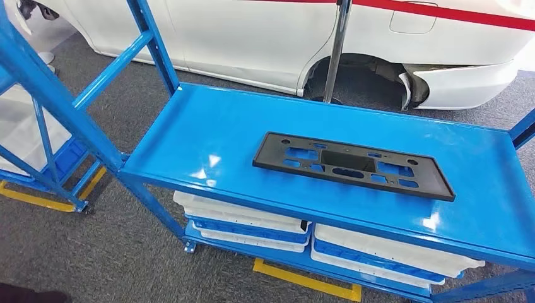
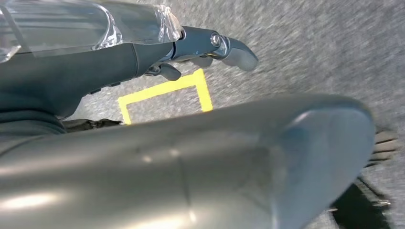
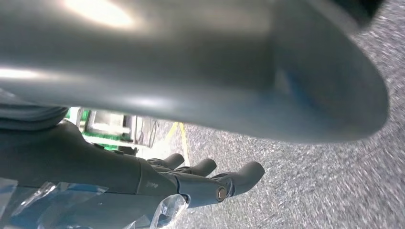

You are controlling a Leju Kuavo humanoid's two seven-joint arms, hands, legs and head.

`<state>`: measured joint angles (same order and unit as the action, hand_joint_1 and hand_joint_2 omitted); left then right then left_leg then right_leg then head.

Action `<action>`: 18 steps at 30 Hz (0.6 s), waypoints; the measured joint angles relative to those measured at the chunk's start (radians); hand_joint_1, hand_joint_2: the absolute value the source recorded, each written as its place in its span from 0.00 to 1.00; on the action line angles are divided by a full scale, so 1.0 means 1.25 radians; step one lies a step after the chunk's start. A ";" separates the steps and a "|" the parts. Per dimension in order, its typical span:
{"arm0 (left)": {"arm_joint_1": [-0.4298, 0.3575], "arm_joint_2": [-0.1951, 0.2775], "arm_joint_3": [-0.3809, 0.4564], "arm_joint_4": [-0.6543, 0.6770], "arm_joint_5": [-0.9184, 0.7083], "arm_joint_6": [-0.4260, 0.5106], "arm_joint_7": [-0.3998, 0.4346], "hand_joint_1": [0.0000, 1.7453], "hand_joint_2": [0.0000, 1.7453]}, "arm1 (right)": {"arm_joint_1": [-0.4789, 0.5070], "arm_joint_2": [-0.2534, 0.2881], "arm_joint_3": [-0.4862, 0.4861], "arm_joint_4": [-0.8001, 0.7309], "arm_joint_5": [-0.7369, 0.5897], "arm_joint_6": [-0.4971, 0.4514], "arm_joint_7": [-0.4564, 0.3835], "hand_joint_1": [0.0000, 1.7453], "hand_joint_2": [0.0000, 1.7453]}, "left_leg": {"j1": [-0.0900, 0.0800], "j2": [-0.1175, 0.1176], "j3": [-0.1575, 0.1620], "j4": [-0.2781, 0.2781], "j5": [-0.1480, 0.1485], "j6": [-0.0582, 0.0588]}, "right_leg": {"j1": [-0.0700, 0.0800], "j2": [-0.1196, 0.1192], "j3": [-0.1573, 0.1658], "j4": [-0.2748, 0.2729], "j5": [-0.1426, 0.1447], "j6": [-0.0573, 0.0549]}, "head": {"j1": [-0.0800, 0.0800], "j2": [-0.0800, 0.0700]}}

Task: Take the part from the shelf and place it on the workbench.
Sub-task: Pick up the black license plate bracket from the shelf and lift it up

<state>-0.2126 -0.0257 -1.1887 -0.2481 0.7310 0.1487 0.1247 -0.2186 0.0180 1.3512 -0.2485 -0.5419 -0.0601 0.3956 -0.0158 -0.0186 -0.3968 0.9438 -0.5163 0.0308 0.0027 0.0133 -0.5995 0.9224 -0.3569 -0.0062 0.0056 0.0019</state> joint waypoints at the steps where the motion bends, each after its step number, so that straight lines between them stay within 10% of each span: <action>1: -0.002 0.000 0.000 0.000 0.000 0.000 0.001 0.00 0.00 | -0.001 0.000 0.000 0.000 -0.001 -0.001 0.002 0.00 0.00 | 0.002 0.002 -0.028 0.050 -0.017 -0.006 | -0.001 0.002 0.005 0.000 -0.004 -0.003 | -0.001 0.000; 4: -0.004 0.000 0.000 0.000 -0.001 0.000 0.003 0.00 0.00 | -0.002 0.000 0.000 0.001 0.000 -0.003 0.007 0.00 0.00 | 0.006 0.005 -0.140 0.212 -0.082 -0.017 | 0.002 0.014 0.017 0.000 -0.019 -0.004 | -0.003 0.000; 6: -0.003 0.000 0.000 0.000 -0.002 0.000 0.003 0.00 0.00 | -0.001 0.000 0.000 0.001 0.001 -0.002 0.009 0.00 0.00 | 0.005 0.005 -0.162 0.194 -0.056 -0.014 | 0.004 0.025 0.031 0.000 -0.029 -0.003 | -0.003 0.000; 10: -0.007 0.002 0.000 0.001 -0.004 0.000 0.002 0.00 0.00 | -0.003 0.003 0.000 0.002 0.001 -0.002 0.010 0.00 0.00 | -0.006 -0.005 -0.109 -0.018 0.093 0.010 | 0.004 0.045 0.055 -0.006 -0.042 0.000 | -0.002 0.000; 15: -0.010 0.001 -0.001 0.002 -0.015 -0.001 0.001 0.00 0.00 | -0.003 0.006 0.000 0.002 0.002 0.001 0.010 0.00 0.00 | -0.009 -0.002 -0.080 -0.076 0.117 0.028 | -0.005 0.048 0.055 -0.006 -0.053 0.013 | -0.008 0.000; 18: -0.011 0.000 -0.001 0.002 -0.014 -0.001 0.000 0.00 0.00 | -0.005 0.005 0.000 0.003 0.002 0.003 0.011 0.00 0.00 | 0.005 0.017 -0.059 -0.097 0.120 0.031 | -0.006 0.010 -0.008 0.122 -0.119 0.030 | -0.008 0.000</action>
<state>-0.2259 -0.0257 -1.1896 -0.2457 0.7129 0.1480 0.1247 -0.2243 0.0247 1.3510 -0.2453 -0.5394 -0.0569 0.4088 -0.0096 0.0030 -0.4700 0.8227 -0.3666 0.0692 -0.0048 0.0253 -0.6090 1.0748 -0.5059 0.0318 -0.0046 0.0019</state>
